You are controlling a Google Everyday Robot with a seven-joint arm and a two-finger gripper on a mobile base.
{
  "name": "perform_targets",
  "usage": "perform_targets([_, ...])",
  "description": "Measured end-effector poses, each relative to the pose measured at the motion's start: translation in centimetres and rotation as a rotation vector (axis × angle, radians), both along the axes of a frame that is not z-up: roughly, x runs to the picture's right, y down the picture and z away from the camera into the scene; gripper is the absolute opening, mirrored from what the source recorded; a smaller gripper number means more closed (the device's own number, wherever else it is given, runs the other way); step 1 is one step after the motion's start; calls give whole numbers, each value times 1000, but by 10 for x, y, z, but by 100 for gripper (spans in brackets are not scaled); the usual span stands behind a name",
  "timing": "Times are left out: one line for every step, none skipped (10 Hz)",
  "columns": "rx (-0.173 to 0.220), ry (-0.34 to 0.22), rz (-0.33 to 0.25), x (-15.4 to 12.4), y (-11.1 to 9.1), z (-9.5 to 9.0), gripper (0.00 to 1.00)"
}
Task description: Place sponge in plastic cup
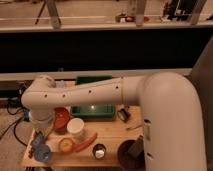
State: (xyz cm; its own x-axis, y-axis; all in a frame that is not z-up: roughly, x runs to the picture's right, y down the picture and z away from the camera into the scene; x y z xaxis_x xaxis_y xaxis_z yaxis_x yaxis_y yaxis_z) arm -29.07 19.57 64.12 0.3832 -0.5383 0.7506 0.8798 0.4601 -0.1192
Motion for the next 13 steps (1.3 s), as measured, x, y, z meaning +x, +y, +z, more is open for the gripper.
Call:
perform_targets([-1,-14,-18,-1,4,0,2])
perform_targets([-4,-30,-39,-2,8,0,2])
perform_targets([-5,-43,-54,-3,11,0,2])
perform_targets([-6,-54,-66,-4,14,-1,2])
perform_targets([-6,-68,-80,-5,16,-2,2])
perform_targets([-4,-92,-100,-6,21,-5,2])
perform_targets([-2,-107,-112,-7,23,-7,2])
perform_targets([2,-122,-129,-7,26,-9,2])
perform_targets([5,-131,-143,-7,29,-9,2])
perform_targets([8,-142,-161,-9,32,-10,2])
perform_targets([12,-151,-176,-9,35,-11,7])
perform_targets([16,-155,-186,-8,37,-10,17])
perform_targets([17,-159,-193,-8,39,-10,23])
